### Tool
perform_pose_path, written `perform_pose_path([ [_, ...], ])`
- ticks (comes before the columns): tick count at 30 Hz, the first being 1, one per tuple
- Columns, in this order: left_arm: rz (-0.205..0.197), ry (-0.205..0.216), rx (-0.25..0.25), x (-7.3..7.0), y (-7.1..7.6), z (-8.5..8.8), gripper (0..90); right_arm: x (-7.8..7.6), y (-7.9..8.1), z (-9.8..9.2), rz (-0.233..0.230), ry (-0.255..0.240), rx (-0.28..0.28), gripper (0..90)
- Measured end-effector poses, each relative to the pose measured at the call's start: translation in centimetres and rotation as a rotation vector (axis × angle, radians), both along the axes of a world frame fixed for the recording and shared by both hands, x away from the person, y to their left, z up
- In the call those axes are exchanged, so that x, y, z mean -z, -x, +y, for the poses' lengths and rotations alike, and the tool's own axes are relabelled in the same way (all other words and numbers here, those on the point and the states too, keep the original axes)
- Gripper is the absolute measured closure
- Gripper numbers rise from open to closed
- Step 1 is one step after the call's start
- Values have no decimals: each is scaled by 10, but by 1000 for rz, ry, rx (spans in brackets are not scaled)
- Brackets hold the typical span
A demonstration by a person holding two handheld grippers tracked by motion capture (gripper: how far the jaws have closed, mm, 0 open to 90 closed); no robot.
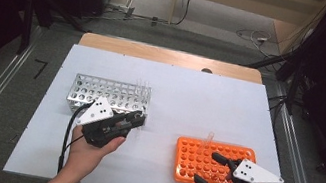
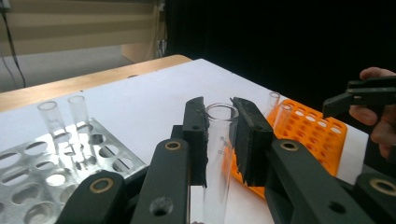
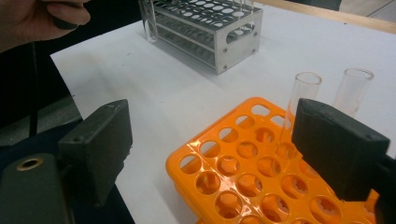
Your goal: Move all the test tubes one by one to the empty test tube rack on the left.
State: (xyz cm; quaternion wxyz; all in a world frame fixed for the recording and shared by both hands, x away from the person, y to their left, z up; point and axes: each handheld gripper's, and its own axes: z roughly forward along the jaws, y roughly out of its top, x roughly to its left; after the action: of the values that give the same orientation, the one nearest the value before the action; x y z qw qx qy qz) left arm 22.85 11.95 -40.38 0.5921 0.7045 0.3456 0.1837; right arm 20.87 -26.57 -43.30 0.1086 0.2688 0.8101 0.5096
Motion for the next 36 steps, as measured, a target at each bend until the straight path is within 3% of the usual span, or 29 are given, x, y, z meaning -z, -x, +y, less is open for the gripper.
perform_pose_path([
  [13,-22,-36,-51,-11,-25,9,757,1,-4,-8,2,-6,23,80],
  [21,-24,-43,-80,-14,-42,14,757,2,-6,-11,12,-7,16,6],
  [36,-29,-47,-130,-19,-64,23,756,2,-10,-17,32,-20,14,0],
])
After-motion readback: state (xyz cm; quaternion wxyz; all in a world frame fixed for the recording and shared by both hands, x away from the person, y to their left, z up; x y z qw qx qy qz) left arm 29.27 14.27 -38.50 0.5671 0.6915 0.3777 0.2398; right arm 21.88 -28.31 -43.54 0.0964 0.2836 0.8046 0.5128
